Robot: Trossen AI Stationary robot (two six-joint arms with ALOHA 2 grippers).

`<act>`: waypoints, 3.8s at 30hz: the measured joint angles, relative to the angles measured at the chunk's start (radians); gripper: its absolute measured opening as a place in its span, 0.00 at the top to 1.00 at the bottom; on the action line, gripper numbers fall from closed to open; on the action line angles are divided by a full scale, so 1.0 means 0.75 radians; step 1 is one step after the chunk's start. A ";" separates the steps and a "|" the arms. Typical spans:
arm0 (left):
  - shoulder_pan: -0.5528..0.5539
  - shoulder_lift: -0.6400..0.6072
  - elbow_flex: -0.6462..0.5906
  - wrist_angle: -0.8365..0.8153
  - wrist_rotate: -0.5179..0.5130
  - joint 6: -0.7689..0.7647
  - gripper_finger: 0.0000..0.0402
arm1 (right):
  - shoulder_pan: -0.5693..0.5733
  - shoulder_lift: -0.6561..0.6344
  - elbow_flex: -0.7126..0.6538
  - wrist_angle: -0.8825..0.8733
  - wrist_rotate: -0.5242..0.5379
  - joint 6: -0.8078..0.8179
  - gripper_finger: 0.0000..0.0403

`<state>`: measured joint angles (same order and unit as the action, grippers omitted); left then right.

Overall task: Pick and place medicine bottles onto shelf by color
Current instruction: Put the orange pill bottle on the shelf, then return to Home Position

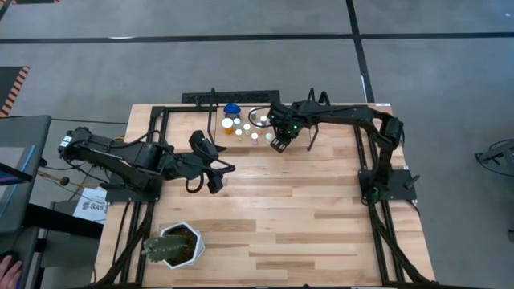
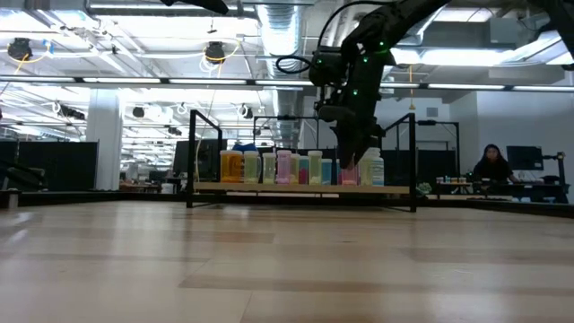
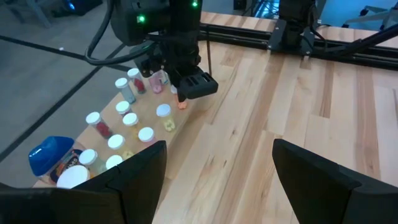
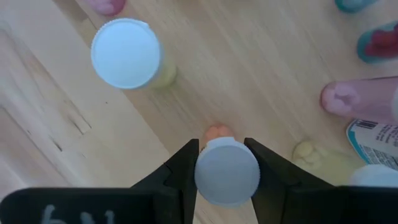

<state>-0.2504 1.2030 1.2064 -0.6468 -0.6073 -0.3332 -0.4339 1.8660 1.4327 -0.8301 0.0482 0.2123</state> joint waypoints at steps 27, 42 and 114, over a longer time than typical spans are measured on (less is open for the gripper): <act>0.045 -0.019 0.000 -0.018 0.057 0.046 0.30 | 0.014 -0.085 0.246 -0.273 0.018 -0.100 0.39; 0.083 -0.347 0.001 -0.072 0.181 0.237 0.30 | 0.352 -0.608 0.000 0.007 0.330 -0.030 0.39; 0.131 -0.820 -0.955 0.616 0.442 0.253 0.30 | 0.952 -1.259 -1.902 2.033 0.422 0.032 0.39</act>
<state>-0.1519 0.5882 0.4900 -0.1849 -0.2762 -0.1433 0.2800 0.9215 0.0059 0.6947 0.3649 0.2364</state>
